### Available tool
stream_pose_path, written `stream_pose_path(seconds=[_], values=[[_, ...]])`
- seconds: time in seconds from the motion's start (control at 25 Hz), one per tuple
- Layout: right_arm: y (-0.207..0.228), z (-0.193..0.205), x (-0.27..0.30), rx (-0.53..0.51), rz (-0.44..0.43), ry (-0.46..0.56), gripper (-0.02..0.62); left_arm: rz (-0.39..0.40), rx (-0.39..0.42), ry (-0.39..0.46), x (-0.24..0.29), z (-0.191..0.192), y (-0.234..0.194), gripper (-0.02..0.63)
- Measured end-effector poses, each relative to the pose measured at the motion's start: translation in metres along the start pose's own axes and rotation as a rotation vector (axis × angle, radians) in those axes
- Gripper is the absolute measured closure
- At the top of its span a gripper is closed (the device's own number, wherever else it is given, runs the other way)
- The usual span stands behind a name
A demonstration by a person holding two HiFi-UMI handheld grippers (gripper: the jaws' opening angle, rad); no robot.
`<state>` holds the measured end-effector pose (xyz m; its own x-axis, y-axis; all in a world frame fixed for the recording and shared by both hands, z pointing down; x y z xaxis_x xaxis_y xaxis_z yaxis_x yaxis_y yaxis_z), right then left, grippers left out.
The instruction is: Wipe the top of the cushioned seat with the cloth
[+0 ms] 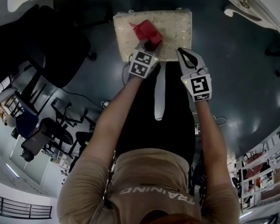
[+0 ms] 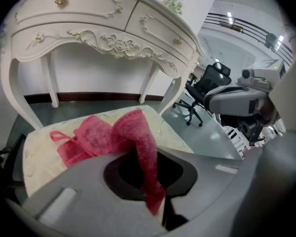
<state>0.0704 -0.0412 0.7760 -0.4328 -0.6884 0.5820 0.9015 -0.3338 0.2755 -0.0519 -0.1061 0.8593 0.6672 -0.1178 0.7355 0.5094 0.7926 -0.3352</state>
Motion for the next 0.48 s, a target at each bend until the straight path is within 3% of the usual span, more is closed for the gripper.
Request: stream_pose_path(seconds=[0.32, 0.48], values=[[0.051, 0.011, -0.042, 0.046, 0.037, 0.025, 0.592, 0.069, 0.009, -0.030, 0.046, -0.023, 0.058, 0.574], [0.073, 0.020, -0.060, 0.056, 0.047, 0.025, 0.591, 0.137, -0.036, -0.031, 0.064, -0.040, 0.085, 0.574]])
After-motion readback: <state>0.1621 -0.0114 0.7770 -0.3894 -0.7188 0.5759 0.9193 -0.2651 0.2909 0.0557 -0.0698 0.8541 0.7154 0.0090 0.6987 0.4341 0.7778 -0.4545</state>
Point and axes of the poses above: the fingertips, and each gripper's own axes: x forward along the fingers, y to its right, z out of its underside, the point moved 6 cm from there along -x, backward along the fingers, and after that the axes turned 3 degrees about y, right-handed, at the moved point
